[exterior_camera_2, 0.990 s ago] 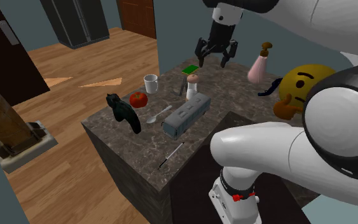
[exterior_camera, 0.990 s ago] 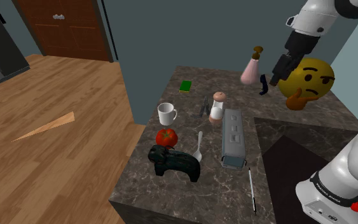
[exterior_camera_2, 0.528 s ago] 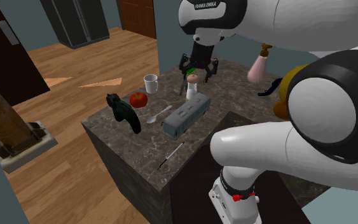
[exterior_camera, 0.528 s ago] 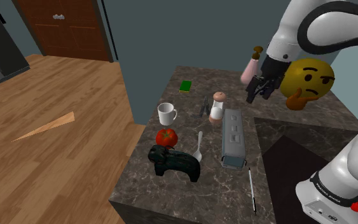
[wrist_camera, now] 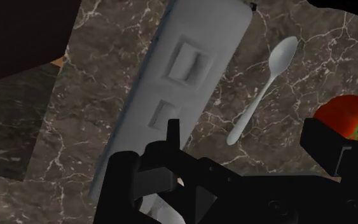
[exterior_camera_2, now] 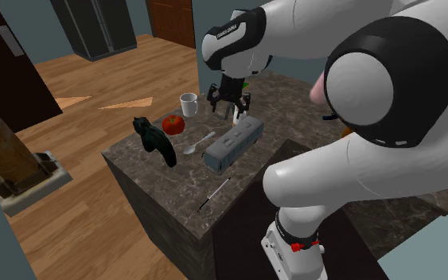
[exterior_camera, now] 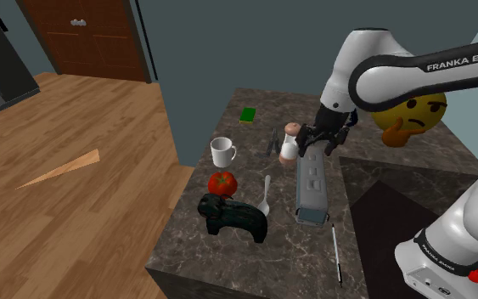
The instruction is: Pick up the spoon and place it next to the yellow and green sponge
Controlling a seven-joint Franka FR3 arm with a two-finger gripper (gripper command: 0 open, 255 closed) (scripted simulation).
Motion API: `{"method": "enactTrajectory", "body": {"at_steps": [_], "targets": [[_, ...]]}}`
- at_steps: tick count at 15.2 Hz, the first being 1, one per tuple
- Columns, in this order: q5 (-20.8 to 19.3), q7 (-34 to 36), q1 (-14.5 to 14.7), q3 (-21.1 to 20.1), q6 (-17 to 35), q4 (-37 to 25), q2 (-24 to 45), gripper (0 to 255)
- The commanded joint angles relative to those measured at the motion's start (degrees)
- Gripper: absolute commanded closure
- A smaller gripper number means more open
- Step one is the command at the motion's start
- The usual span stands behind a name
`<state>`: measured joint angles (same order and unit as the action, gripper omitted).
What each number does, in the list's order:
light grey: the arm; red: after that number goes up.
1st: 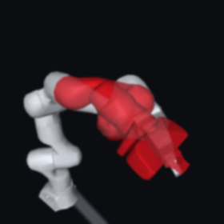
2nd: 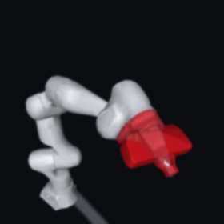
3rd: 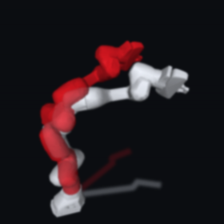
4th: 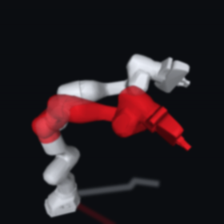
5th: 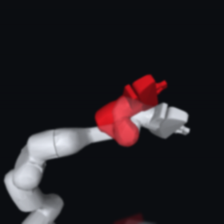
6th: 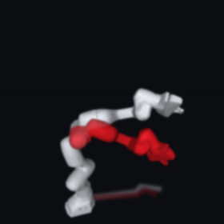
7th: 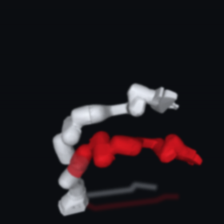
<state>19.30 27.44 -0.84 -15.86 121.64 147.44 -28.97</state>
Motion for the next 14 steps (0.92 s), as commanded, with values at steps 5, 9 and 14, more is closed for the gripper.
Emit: {"method": "enactTrajectory", "body": {"at_steps": [5, 9, 14], "targets": [[1.9, 11.7, -1.2, -6.1, 12.6, -1.6, 13.5, 0], [0.3, 20.5, -2.1, -8.9, 20.0, -4.6, 23.7, 0], [-4.6, 31.8, -1.6, -9.5, 27.4, -9.6, 35.9, 0]]}}
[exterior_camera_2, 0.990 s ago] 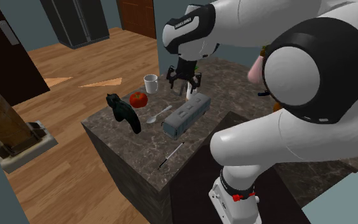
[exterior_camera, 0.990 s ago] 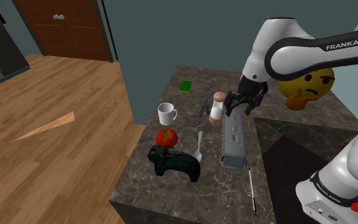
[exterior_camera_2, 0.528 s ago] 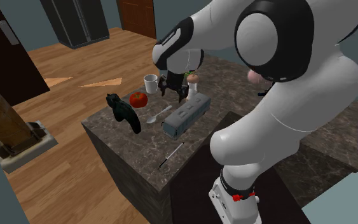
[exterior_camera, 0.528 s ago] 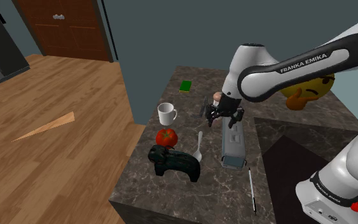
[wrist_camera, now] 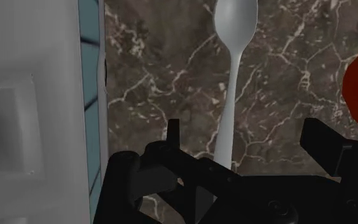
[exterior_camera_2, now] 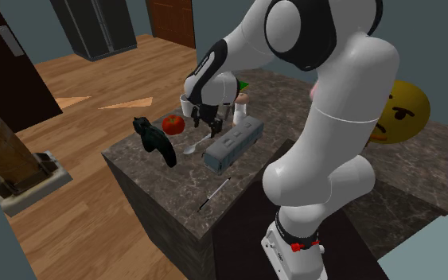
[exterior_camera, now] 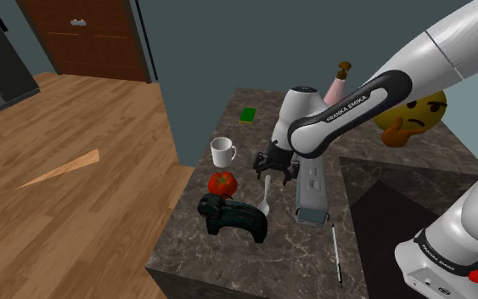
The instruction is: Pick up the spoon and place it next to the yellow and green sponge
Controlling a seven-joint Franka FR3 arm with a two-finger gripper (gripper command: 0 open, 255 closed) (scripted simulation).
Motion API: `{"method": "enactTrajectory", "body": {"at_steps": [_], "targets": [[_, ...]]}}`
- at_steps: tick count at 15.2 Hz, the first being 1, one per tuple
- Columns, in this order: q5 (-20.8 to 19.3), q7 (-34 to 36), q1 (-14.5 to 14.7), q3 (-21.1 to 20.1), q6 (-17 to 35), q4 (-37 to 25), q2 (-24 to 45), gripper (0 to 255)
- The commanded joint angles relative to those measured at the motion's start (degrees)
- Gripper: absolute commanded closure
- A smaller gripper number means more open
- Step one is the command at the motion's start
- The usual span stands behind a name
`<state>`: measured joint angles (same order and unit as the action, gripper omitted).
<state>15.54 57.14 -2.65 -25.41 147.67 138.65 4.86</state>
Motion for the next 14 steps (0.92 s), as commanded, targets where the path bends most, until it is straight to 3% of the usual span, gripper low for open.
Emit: {"method": "enactTrajectory", "body": {"at_steps": [1, 8, 14], "targets": [[-1.2, 2.4, 0.5, 0.2, 2.1, -0.8, 2.9, 0], [-3.6, 4.1, 1.9, 0.9, 7.2, -1.0, 8.3, 0], [-3.6, 4.1, 1.9, 1.0, 7.2, -1.0, 8.3, 0]]}}
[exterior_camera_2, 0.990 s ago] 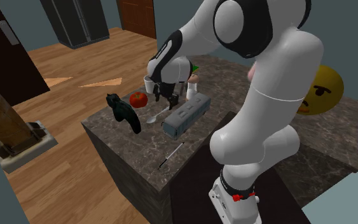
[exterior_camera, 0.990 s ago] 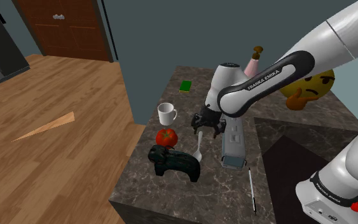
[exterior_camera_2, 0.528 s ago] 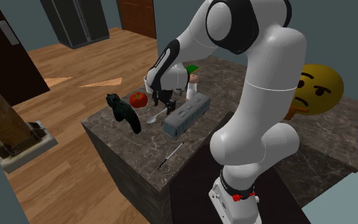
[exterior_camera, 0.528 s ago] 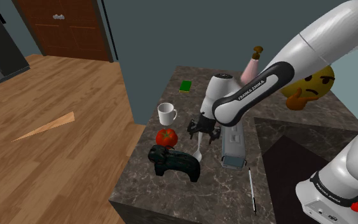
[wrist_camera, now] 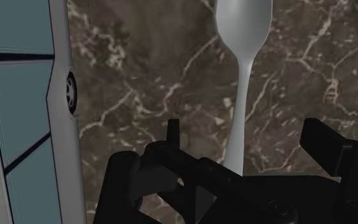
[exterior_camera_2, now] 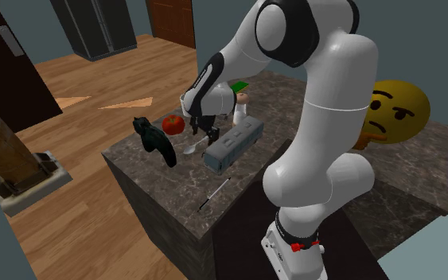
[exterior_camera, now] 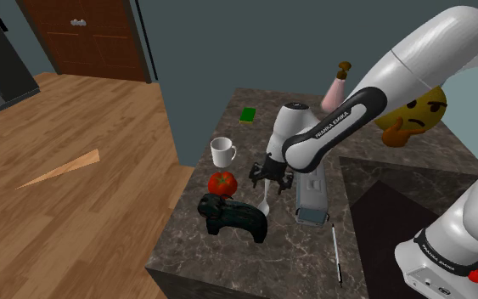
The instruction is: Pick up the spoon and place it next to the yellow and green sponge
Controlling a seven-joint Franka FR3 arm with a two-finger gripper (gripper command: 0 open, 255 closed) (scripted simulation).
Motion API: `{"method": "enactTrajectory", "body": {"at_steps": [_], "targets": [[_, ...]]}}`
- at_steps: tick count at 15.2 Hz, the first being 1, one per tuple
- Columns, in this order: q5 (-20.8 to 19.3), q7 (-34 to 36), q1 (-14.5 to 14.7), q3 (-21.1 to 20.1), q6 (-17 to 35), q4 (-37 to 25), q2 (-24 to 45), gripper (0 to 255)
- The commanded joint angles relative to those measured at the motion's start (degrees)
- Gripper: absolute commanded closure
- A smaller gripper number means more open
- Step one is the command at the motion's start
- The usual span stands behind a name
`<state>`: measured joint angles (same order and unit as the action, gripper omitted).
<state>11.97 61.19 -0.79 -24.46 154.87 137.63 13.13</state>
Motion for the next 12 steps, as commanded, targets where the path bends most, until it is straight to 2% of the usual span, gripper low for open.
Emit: {"method": "enactTrajectory", "body": {"at_steps": [1, 2, 12], "targets": [[0.0, 0.0, 0.0, 0.0, 0.0, 0.0, 0.0, 0], [0.0, 0.0, 0.0, 0.0, 0.0, 0.0, 0.0, 255], [0.3, -0.1, -0.1, -0.2, -0.8, 0.0, -0.8, 255]]}}
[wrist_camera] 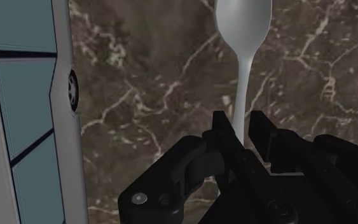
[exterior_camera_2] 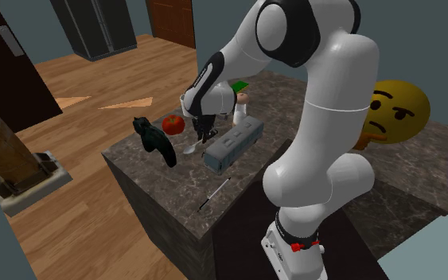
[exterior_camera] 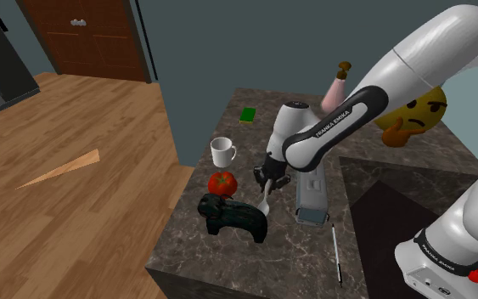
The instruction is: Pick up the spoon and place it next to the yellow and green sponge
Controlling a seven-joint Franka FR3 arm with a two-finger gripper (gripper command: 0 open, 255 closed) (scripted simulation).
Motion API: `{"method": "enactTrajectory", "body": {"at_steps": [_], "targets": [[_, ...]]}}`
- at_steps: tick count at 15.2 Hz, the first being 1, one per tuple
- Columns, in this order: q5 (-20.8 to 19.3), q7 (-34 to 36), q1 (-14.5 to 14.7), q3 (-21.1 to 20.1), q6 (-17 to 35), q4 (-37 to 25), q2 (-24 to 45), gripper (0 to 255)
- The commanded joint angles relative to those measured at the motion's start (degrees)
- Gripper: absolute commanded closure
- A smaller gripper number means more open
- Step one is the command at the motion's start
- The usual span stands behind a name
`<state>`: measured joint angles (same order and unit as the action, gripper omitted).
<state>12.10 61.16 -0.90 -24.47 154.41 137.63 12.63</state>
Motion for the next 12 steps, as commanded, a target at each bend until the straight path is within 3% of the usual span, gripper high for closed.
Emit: {"method": "enactTrajectory", "body": {"at_steps": [1, 12], "targets": [[0.5, -0.2, -0.2, -0.3, -1.1, 0.0, -1.0, 255], [3.2, -0.9, -1.1, -1.1, -9.8, -1.3, -9.0, 255]]}}
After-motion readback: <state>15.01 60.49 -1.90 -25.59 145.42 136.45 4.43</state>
